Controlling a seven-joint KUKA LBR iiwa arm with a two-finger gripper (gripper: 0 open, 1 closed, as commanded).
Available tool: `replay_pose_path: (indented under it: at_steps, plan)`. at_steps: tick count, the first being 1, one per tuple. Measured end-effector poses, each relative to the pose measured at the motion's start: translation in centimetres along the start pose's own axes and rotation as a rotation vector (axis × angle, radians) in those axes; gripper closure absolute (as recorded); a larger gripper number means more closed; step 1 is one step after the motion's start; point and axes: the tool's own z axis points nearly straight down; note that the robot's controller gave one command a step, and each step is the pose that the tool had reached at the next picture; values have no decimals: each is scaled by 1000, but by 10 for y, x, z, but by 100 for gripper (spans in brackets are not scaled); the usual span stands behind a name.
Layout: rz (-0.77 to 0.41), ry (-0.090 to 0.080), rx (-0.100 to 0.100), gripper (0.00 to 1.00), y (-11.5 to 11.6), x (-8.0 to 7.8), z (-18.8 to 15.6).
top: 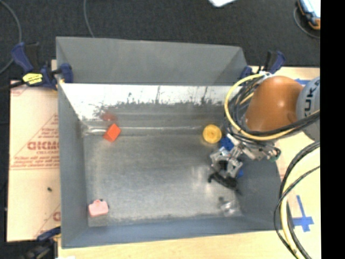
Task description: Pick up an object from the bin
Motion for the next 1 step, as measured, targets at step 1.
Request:
replay_pose_path:
  at_steps: [1]
  plan:
    - [-2, 0, 1, 100, 1, 0, -2]
